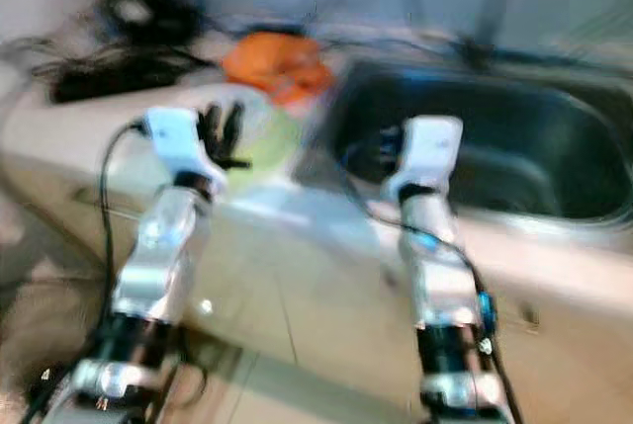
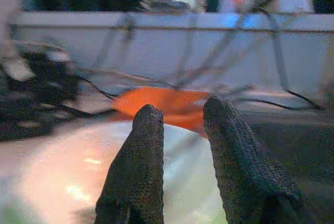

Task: Kitchen organization

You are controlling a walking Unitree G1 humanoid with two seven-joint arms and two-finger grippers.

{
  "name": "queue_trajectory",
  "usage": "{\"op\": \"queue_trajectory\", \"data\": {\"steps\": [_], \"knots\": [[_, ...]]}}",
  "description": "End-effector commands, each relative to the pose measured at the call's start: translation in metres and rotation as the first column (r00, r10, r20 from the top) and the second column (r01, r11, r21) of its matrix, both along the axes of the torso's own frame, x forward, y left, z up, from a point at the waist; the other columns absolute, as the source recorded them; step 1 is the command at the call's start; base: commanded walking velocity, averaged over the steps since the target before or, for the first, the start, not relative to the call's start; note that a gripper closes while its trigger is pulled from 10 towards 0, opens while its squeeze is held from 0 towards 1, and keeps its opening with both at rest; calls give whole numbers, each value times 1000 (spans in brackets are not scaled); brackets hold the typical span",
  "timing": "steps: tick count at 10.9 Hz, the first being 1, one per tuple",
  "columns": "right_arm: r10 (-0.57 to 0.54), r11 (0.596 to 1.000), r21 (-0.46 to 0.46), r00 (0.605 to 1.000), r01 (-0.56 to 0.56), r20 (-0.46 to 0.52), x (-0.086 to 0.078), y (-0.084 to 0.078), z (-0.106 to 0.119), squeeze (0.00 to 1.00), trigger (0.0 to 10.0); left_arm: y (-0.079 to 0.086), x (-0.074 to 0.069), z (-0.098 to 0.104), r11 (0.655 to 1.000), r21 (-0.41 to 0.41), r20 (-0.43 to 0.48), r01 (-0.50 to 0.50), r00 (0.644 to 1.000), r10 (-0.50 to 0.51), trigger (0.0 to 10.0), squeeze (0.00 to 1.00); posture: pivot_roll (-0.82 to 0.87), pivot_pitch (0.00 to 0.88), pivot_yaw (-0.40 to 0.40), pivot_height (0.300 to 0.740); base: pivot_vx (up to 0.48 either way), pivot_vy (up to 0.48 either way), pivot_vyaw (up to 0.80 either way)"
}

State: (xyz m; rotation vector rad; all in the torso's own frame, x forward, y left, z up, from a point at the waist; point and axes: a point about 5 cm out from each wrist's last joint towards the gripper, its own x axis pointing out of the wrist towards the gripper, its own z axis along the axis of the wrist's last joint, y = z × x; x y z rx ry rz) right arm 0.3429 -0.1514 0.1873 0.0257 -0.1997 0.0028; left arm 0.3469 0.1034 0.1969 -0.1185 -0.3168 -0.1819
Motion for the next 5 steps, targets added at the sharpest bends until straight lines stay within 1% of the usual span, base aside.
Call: {"op": "queue_trajectory", "data": {"steps": [1, 5], "knots": [[28, 1000, 5, 1000, -28, 2, 0, 10, 0, 0, 10000, 7, 1, 1, 1000, 5, 3, -23, 1000, 23, 10000, 0, 63, 18, 73, 740, 390, 0, 0], [28, 1000, 11, 1000, -28, 2, -1, 11, 0, 0, 10000, 8, 1, 1, 1000, 2, 8, -21, 1000, 21, 10000, 0, 65, 23, 73, 740, 385, 0, 0]]}}
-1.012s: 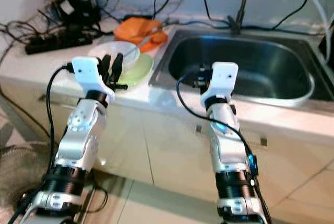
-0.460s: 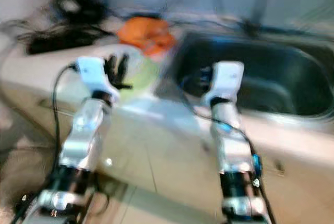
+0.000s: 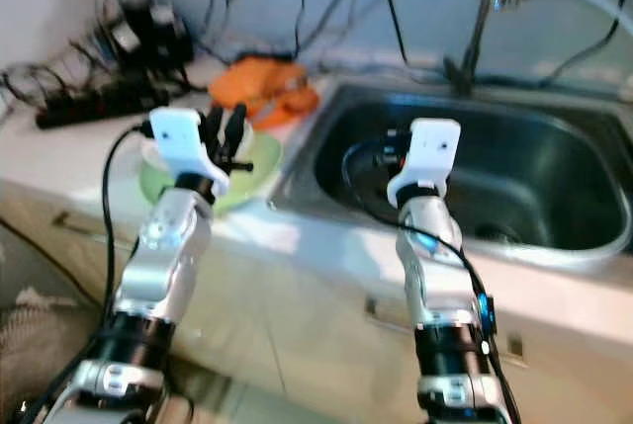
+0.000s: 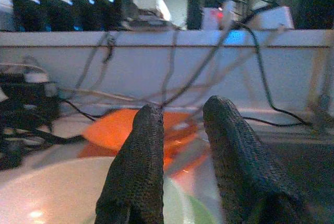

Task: Kitchen organization

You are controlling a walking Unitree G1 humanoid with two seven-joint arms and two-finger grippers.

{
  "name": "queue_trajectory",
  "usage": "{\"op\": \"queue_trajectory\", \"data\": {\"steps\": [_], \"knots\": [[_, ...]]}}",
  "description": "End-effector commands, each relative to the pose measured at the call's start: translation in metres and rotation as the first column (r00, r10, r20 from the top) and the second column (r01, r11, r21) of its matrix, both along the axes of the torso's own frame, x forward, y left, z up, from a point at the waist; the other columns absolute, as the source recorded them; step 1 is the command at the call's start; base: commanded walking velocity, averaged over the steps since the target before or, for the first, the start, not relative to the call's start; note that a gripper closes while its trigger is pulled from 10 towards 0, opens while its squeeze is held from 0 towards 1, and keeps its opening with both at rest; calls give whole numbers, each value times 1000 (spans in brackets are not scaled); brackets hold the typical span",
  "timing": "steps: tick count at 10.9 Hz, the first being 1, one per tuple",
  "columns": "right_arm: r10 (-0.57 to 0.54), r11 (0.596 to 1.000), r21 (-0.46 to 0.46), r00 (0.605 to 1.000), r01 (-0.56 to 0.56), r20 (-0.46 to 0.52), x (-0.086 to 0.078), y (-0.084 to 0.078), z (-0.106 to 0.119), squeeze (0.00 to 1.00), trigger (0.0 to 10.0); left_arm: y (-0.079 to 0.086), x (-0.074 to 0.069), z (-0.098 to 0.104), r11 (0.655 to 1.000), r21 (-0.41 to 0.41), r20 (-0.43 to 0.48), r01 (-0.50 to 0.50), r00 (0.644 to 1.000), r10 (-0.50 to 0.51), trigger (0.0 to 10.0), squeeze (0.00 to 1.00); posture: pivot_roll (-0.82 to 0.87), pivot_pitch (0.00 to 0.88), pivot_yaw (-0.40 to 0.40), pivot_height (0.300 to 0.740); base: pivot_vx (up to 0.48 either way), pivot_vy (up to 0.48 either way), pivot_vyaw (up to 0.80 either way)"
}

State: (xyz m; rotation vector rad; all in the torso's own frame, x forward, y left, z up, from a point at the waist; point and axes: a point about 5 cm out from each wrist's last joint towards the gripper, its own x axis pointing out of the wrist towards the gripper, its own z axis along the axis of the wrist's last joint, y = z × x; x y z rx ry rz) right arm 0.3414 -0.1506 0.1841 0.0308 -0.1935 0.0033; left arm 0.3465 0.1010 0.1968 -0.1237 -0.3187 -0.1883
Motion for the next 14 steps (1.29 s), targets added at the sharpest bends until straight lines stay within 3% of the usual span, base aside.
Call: {"op": "queue_trajectory", "data": {"steps": [1, 8, 10, 12, 14], "knots": [[26, 1000, 7, 1000, -26, 7, 1, 10, 3, 0, 10000, 10, 1, 2, 1000, 5, 9, -29, 1000, 29, 10000, 0, 66, 26, 72, 740, 390, 0, 0], [21, 1000, 17, 1000, -21, 3, 1, 9, 1, 0, 10000, 7, -1, 5, 1000, 5, 18, -5, 1000, 5, 10000, 0, 68, 29, 72, 740, 374, 0, 0], [21, 1000, 18, 1000, -21, 2, 1, 9, 1, 0, 10000, 4, -1, 6, 1000, 8, 20, 14, 1000, -14, 10000, 0, 69, 28, 73, 740, 0, 0, 0], [21, 1000, 19, 1000, -21, 2, 1, 10, 1, 0, 10000, -3, -4, 14, 994, 32, 43, 100, 994, -102, 10000, 0, 69, 29, 73, 740, 0, 0, 0], [20, 1000, 20, 1000, -20, 0, 2, 9, 0, 0, 10000, -7, -3, 28, 970, 157, 50, 186, 979, -196, 10000, 0, 73, 27, 75, 740, 0, 0, 0]]}}
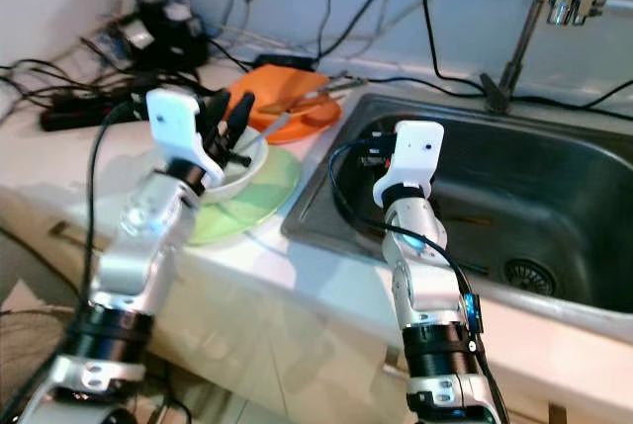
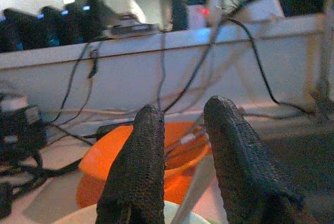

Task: Kitchen organization

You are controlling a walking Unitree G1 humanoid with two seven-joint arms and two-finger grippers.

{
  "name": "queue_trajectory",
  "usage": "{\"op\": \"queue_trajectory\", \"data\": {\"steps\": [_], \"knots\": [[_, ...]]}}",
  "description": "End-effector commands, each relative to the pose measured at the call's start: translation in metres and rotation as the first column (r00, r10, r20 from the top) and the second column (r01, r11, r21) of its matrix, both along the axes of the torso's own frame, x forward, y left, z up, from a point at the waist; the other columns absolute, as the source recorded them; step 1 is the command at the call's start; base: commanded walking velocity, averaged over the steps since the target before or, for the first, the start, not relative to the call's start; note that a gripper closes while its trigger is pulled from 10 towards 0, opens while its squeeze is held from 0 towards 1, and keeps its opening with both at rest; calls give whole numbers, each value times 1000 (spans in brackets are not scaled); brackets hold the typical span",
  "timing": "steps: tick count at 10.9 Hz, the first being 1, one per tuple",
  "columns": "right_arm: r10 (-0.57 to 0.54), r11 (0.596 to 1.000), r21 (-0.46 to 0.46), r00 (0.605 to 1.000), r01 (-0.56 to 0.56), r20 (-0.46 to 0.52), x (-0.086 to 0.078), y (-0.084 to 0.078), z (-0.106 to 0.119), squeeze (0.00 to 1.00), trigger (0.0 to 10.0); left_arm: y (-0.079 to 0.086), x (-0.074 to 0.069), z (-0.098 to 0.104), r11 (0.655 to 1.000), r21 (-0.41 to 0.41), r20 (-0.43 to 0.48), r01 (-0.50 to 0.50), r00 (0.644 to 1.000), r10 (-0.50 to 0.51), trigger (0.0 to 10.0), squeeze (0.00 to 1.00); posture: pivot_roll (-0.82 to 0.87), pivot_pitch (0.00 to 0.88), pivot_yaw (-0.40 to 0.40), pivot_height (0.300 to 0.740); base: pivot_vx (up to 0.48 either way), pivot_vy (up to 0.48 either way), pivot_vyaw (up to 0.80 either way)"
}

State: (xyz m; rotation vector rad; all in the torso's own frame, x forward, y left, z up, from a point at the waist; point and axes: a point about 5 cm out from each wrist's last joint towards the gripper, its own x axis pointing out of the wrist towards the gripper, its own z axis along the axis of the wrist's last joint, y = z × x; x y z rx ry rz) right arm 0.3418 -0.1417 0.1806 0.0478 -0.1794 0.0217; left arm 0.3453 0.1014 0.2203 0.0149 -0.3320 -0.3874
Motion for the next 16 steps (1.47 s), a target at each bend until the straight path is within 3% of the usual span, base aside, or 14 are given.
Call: {"op": "queue_trajectory", "data": {"steps": [1, 3, 4, 6, 7, 11, 14, 16], "knots": [[0, 1000, 6, 1000, 0, 13, 2, 1, 4, 0, 10000, -6, 2, 12, 998, 42, 21, 36, 999, -37, 10000, 0, 76, 25, 76, 740, 0, 0, 0], [5, 1000, 8, 1000, -5, 13, 3, 3, 3, 0, 10000, -5, 16, 21, 963, 248, -81, 101, 993, -84, 10000, 0, 84, 13, 80, 740, 0, 0, 0], [6, 1000, 10, 1000, -6, 12, 3, 4, 3, 0, 10000, 2, 25, 24, 968, 230, -120, 100, 990, -74, 10000, 0, 84, 10, 83, 740, 0, 0, 0], [2, 1000, 10, 1000, -2, 7, 3, 3, 1, 0, 10000, 15, 45, 20, 954, 297, -208, 33, 978, 31, 10000, 0, 82, 14, 87, 740, 0, 0, 0], [-1, 1000, 10, 1000, 1, 5, 3, 2, 1, 0, 10000, 21, 50, 19, 958, 287, -233, 3, 970, 67, 10000, 0, 82, 14, 87, 740, 0, 0, 0], [-6, 1000, 12, 1000, 6, -2, 2, 1, -1, 0, 10000, 27, 57, 19, 964, 265, -239, -32, 966, 97, 10000, 0, 76, 24, 88, 740, 0, 0, 0], [-1, 1000, 11, 1000, 1, -1, 2, 2, 0, 0, 10000, 56, 62, 19, 947, 313, -259, -74, 953, 160, 10000, 0, 77, 32, 82, 740, 0, 0, 0], [-2, 1000, 9, 1000, 2, -1, 1, 1, -1, 0, 10000, 62, 65, 17, 930, 366, -298, 4, 948, 113, 10000, 0, 73, 39, 84, 740, 0, 0, 0]]}}
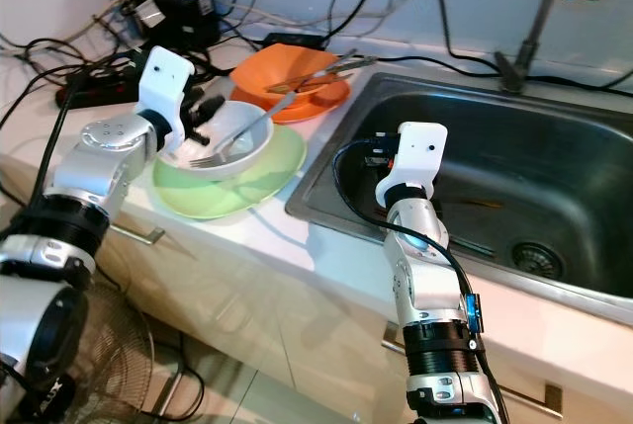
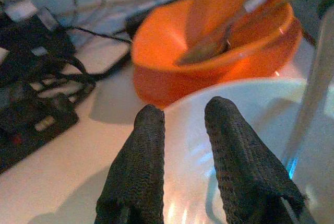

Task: Kitchen organization

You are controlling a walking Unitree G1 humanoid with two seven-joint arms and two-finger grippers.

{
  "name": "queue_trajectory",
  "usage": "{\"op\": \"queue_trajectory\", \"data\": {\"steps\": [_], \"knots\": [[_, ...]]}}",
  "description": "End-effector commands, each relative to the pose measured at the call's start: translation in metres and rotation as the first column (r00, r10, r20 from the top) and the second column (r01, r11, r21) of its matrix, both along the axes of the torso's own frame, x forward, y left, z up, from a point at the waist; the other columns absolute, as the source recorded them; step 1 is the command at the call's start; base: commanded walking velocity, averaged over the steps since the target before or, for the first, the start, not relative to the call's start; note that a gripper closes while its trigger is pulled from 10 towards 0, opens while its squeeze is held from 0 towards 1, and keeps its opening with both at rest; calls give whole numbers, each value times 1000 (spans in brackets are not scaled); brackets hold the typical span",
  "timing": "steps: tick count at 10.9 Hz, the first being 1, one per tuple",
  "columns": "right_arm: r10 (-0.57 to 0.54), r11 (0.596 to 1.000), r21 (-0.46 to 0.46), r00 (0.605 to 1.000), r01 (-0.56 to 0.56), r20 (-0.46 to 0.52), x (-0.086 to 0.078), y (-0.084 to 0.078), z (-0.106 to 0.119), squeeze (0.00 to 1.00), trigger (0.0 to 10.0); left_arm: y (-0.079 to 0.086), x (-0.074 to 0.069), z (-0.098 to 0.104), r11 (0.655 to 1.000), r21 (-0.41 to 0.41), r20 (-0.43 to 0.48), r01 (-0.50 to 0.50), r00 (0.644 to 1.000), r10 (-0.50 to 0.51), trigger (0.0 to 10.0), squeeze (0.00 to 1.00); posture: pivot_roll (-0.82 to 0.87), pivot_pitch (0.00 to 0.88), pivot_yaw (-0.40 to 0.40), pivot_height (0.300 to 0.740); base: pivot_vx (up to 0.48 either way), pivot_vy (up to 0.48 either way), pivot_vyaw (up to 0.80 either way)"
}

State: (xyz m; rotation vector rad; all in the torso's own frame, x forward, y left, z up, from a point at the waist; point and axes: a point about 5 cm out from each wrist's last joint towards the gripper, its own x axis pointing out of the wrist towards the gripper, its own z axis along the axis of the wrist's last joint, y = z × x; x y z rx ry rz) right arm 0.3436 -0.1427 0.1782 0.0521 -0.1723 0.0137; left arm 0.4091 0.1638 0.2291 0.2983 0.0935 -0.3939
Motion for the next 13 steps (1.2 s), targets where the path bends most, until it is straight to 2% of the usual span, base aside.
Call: {"op": "queue_trajectory", "data": {"steps": [1, 2, 3, 4, 6, 7, 9, 10, 11, 13], "knots": [[8, 1000, 2, 1000, -8, 7, -2, 2, 2, 0, 10000, 1, 1, 8, 998, 39, 1, 46, 999, -46, 10000, 0, 71, 41, 86, 740, 0, 0, 0], [9, 1000, 2, 1000, -9, 7, -2, 2, 2, 0, 10000, 2, 1, 9, 994, 61, -12, 88, 996, -87, 10000, 0, 70, 41, 87, 740, 0, 0, 0], [10, 1000, 3, 1000, -10, 8, -2, 3, 2, 0, 10000, 5, -2, 11, 979, 98, -31, 176, 984, -174, 10000, 0, 70, 40, 89, 740, 0, 0, 0], [13, 1000, 4, 1000, -13, 6, -3, 4, 1, 0, 10000, 12, -4, 11, 969, 115, -51, 218, 976, -213, 10000, 0, 72, 35, 92, 740, 0, 0, 0], [16, 1000, 8, 1000, -16, 3, -3, 6, 0, 0, 10000, 17, -3, 10, 971, 106, -78, 216, 975, -208, 10000, 0, 78, 27, 99, 740, 0, 0, 0], [18, 1000, 12, 1000, -18, 3, -3, 8, -1, 0, 10000, 15, -3, 6, 965, 109, -107, 239, 968, -228, 10000, 0, 79, 29, 104, 740, 0, 0, 0], [8, 1000, 21, 1000, -8, -1, -6, 9, -3, 0, 10000, 6, -4, 3, 950, 61, -116, 307, 947, -299, 10000, 0, 71, 46, 124, 740, 0, 0, 0], [2, 1000, 26, 1000, -2, -1, -7, 9, -3, 0, 10000, 3, -4, 5, 944, 51, -106, 325, 942, -319, 10000, 1000, 68, 52, 134, 740, 0, 0, 0], [-5, 999, 34, 1000, 5, 0, -8, 10, -4, 0, 10000, 0, -4, 11, 933, 20, -90, 359, 930, -356, 10000, 1000, 69, 59, 148, 740, 0, 0, 0], [-5, 999, 43, 1000, 5, -2, -10, 14, -5, 0, 10000, 1, -2, 18, 936, 41, -79, 349, 935, -345, 10000, 1000, 72, 66, 156, 740, 0, 0, 0]]}}
